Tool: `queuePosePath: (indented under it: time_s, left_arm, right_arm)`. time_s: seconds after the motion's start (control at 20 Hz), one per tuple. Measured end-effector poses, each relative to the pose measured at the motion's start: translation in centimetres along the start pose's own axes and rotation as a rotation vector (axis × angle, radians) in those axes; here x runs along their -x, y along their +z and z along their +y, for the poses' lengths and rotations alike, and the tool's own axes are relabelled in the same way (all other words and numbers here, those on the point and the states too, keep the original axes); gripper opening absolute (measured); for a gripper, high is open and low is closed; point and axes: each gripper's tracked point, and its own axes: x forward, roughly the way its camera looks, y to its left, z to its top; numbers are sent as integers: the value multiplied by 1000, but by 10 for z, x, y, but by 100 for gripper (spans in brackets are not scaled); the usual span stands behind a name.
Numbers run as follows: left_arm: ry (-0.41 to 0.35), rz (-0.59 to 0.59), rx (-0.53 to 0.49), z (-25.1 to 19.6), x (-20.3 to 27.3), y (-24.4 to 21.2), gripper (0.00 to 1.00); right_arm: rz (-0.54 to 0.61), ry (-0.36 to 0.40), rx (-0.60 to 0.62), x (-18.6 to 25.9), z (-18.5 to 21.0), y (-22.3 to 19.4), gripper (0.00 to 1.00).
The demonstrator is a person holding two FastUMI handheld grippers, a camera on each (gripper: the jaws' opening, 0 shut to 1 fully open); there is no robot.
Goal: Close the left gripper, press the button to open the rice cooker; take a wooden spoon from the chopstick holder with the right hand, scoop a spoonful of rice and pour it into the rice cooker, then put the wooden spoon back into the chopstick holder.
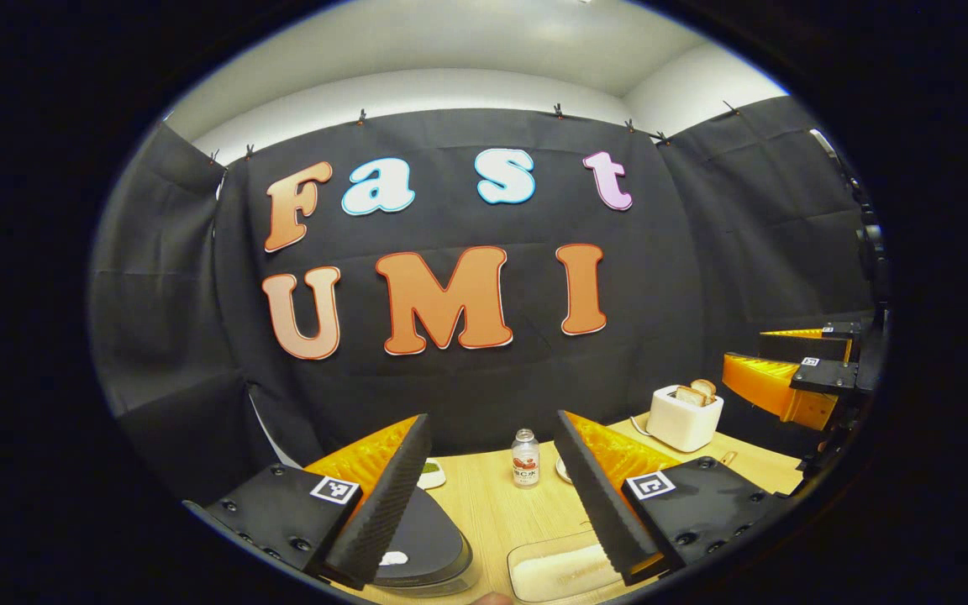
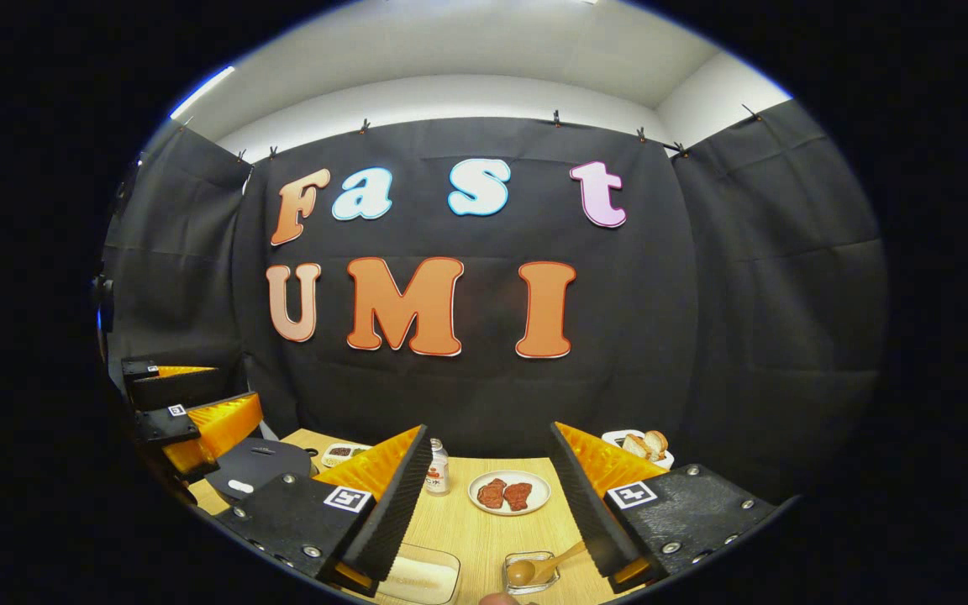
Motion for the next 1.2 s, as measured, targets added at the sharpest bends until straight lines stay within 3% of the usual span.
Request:
queuePosePath:
  time_s: [0.25, 1.2]
  left_arm:
    - [-3, -58, 20, -1, 1, 21, 93]
    - [14, -82, 39, 3, 0, 26, 100]
  right_arm:
    - [-8, 16, 13, -2, -2, 4, 87]
    - [-15, 54, 25, -1, -5, 4, 87]
